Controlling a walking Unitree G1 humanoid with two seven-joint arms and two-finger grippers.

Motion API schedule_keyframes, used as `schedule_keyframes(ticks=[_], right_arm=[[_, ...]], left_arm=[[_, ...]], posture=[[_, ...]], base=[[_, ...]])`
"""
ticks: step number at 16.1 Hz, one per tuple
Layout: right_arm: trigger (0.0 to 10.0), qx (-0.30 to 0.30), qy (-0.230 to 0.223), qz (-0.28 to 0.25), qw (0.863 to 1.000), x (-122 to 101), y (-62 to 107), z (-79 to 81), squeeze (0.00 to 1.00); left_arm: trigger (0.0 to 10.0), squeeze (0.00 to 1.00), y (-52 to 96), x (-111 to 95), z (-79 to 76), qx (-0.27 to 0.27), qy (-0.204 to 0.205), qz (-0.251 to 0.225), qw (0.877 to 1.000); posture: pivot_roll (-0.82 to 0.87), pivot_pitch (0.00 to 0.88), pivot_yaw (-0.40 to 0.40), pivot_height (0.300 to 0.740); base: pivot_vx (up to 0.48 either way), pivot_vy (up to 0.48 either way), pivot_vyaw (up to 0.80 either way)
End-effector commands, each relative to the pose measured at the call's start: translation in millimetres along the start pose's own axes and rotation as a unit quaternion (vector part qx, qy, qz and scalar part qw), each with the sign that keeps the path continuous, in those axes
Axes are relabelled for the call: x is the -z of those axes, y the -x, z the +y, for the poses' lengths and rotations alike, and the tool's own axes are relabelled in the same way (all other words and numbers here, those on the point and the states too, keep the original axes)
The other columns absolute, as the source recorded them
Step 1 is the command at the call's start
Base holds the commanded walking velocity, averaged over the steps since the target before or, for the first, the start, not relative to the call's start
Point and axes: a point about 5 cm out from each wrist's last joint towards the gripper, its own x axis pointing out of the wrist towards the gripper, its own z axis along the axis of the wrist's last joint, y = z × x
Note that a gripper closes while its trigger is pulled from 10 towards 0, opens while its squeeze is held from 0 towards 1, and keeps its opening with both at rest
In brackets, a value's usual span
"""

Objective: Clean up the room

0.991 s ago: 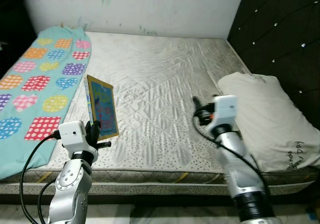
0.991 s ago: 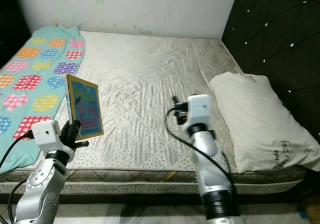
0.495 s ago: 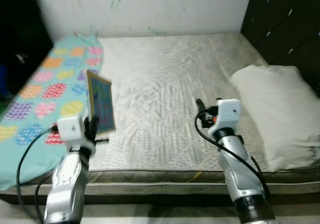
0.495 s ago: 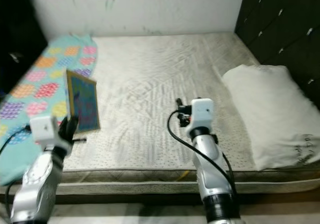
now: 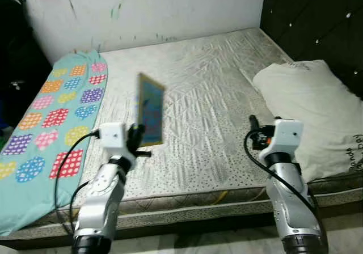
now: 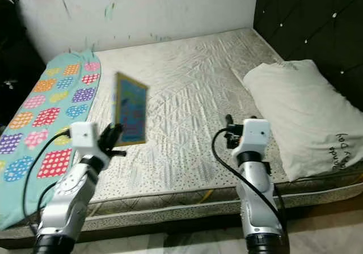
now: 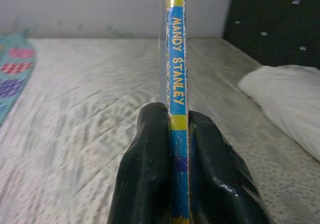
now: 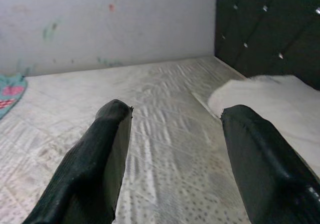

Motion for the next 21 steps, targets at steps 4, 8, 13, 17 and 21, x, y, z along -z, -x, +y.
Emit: schedule_keyframes(ticks=[4,8,13,17,21], right_arm=[[10.0,-0.051,-0.004,0.009,0.999,-0.7,-6.0,15.6,0.00],[10.0,-0.106,-0.003,0.015,0.994,-4.4,-17.8,36.4,0.00],[10.0,-0.115,-0.007,0.014,0.993,-5.1,-13.4,40.1,0.00],[10.0,-0.110,0.010,0.023,0.994,-1.9,-5.3,30.4,0.00],[10.0,-0.089,0.010,0.025,0.996,-3.6,-6.1,20.1,0.00]], left_arm=[[10.0,0.00,19.2,-7.8,17.8,-0.062,-0.007,-0.032,0.998],[10.0,0.00,48.2,2.5,27.6,-0.108,-0.006,-0.023,0.994],[10.0,0.00,46.9,-5.1,29.7,-0.109,-0.007,-0.026,0.994],[10.0,0.00,43.7,-0.8,24.7,-0.084,0.011,-0.017,0.996],[10.0,0.00,39.5,-3.8,13.3,-0.042,0.029,-0.023,0.998]], posture=[[-0.05,0.000,0.025,0.740],[0.01,0.000,-0.047,0.740],[0.00,0.000,-0.032,0.740],[-0.05,0.000,-0.025,0.740],[-0.06,0.007,-0.012,0.740]], base=[[0.000,0.000,0.00],[0.000,0.000,0.00],[0.000,0.000,0.00],[0.000,0.000,0.80],[0.000,0.000,0.00]])
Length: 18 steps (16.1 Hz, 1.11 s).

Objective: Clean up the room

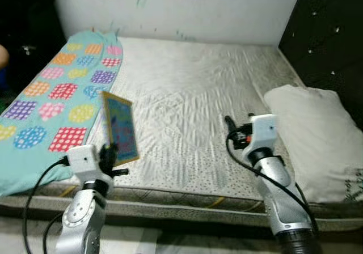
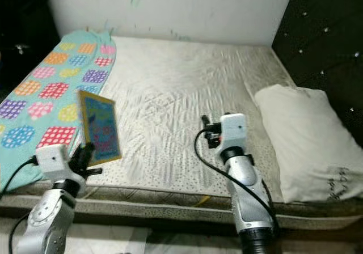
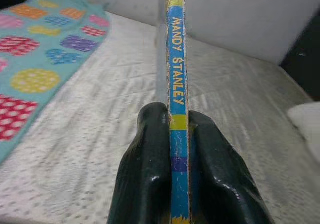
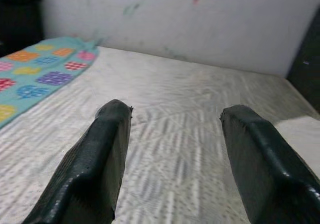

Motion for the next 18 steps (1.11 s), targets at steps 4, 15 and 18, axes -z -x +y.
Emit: schedule_keyframes(ticks=[4,15,18], right_arm=[[10.0,-0.002,-0.002,0.000,1.000,-3.3,2.6,-0.8,0.00],[10.0,-0.010,0.004,0.003,1.000,-4.5,0.3,-1.0,0.00],[10.0,-0.010,0.003,0.003,1.000,-4.7,-1.3,-0.7,0.00]], left_arm=[[10.0,0.00,-4.7,-15.6,-11.4,0.036,0.005,-0.032,0.999],[10.0,0.00,-1.5,-11.7,-12.5,0.034,0.009,-0.025,0.999],[10.0,0.00,-1.9,-11.6,-13.0,0.034,0.009,-0.025,0.999]], posture=[[-0.05,0.004,-0.026,0.740],[-0.05,0.012,-0.035,0.740],[-0.05,0.011,-0.035,0.740]], base=[[0.304,0.000,0.00],[0.319,0.000,0.00],[0.314,0.000,0.00]])
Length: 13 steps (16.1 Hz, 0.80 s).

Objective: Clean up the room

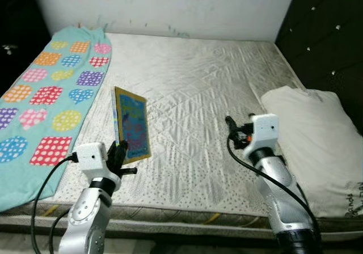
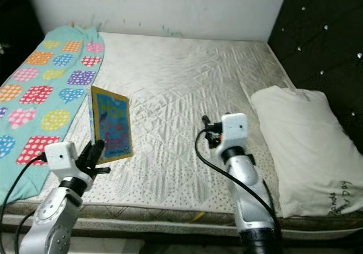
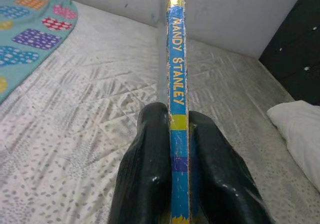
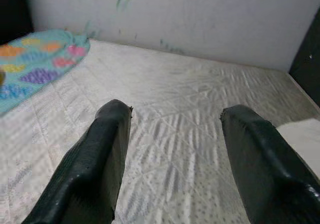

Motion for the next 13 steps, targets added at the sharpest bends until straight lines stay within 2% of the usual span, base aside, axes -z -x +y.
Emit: schedule_keyframes(ticks=[1,6,9,13], right_arm=[[10.0,0.015,0.005,0.009,1.000,3.4,3.2,-9.6,0.00],[10.0,0.015,0.006,0.009,1.000,3.5,2.4,-9.8,0.00],[10.0,0.016,0.006,0.009,1.000,3.4,2.0,-10.6,0.00],[10.0,0.013,0.013,0.009,1.000,3.7,1.9,-8.9,0.00]], left_arm=[[10.0,0.00,-3.5,-10.6,-7.6,0.015,-0.003,-0.023,1.000],[10.0,0.00,-4.9,-10.9,-7.9,0.015,-0.002,-0.023,1.000],[10.0,0.00,-5.9,-9.5,-5.9,-0.011,-0.001,-0.018,1.000],[10.0,0.00,-8.5,-8.4,-6.6,-0.011,-0.001,-0.014,1.000]], posture=[[-0.05,0.010,-0.035,0.740],[-0.05,0.006,-0.034,0.740],[-0.05,0.004,-0.035,0.740],[-0.06,0.000,-0.036,0.740]], base=[[0.322,0.000,0.00],[0.319,0.000,0.00],[0.000,0.000,0.00],[0.000,0.000,0.12]])
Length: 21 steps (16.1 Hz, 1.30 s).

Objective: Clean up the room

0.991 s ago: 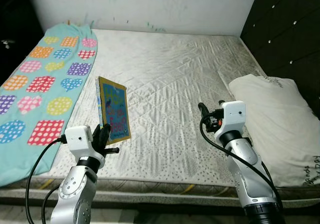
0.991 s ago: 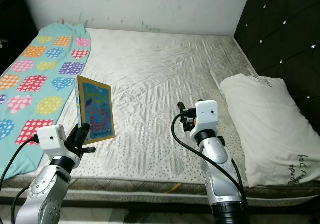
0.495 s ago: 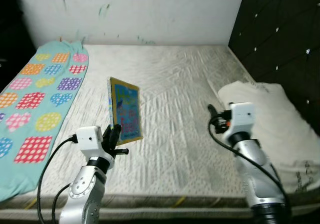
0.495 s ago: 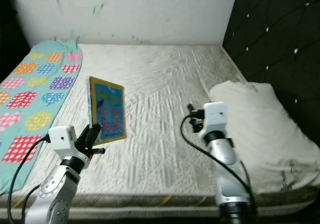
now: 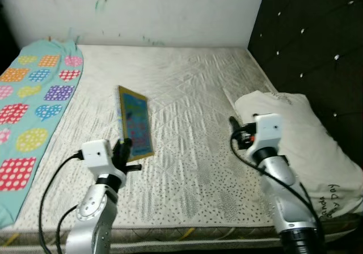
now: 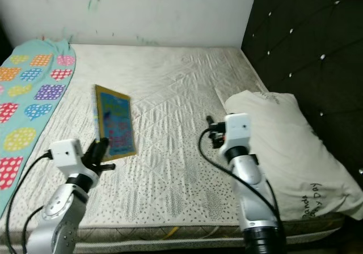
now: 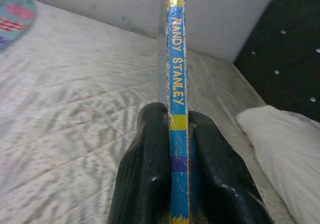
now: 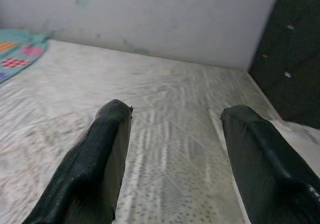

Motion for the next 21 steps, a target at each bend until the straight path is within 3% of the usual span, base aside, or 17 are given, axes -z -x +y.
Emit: schedule_keyframes(ticks=[1,5,21], right_arm=[[10.0,-0.002,0.003,-0.009,1.000,-4.6,-1.9,2.2,0.00],[10.0,0.000,0.001,-0.008,1.000,-4.3,-2.1,1.1,0.00],[10.0,-0.001,0.003,-0.010,1.000,-5.7,-3.7,0.2,0.00]], left_arm=[[10.0,0.00,-1.0,-6.9,3.6,-0.007,-0.010,-0.013,1.000],[10.0,0.00,-2.3,-6.4,2.3,-0.002,-0.008,-0.011,1.000],[10.0,0.00,-5.4,-6.4,0.4,0.001,0.002,-0.014,1.000]], posture=[[-0.06,0.000,-0.037,0.740],[-0.06,0.000,-0.036,0.740],[-0.06,0.000,-0.038,0.740]], base=[[0.000,0.000,0.80],[0.000,-0.064,0.20],[0.000,-0.311,0.00]])
